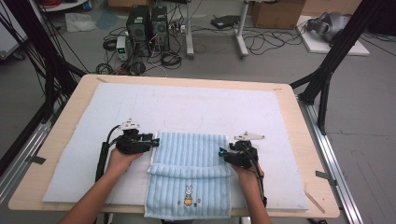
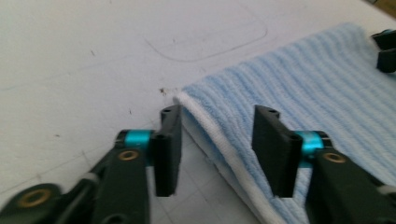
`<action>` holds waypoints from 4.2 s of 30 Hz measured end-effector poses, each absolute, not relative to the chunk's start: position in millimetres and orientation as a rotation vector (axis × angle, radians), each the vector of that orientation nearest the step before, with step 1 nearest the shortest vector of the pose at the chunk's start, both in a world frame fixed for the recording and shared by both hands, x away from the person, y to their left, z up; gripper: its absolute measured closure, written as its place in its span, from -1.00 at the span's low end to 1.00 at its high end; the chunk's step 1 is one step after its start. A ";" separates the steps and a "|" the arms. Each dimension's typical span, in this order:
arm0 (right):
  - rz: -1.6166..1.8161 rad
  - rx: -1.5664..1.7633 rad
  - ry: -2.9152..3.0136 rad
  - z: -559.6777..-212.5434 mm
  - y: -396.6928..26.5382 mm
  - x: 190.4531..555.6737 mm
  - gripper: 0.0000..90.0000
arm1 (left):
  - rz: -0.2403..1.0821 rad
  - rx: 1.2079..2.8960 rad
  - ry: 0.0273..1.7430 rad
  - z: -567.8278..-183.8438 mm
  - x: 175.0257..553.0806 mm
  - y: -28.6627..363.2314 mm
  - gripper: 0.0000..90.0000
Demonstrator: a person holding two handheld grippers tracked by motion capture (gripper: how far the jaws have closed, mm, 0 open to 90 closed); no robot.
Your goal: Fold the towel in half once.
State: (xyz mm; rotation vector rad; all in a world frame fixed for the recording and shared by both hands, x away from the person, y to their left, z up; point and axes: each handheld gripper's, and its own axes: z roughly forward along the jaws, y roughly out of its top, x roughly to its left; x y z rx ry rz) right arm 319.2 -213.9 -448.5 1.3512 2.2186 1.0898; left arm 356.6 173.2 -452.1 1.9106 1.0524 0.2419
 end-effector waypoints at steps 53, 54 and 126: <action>1.129 1.362 2.108 -439.7 -171.7 420.4 0.75 | 0.377 1.782 1.099 -443.9 444.6 186.5 0.55; 1.124 1.372 2.107 -439.9 -172.3 420.5 0.63 | 0.379 1.787 1.101 -444.0 444.1 187.1 0.41; 1.392 1.118 2.275 -426.1 -216.1 279.9 0.81 | 0.224 1.857 0.710 -437.0 286.7 205.0 0.85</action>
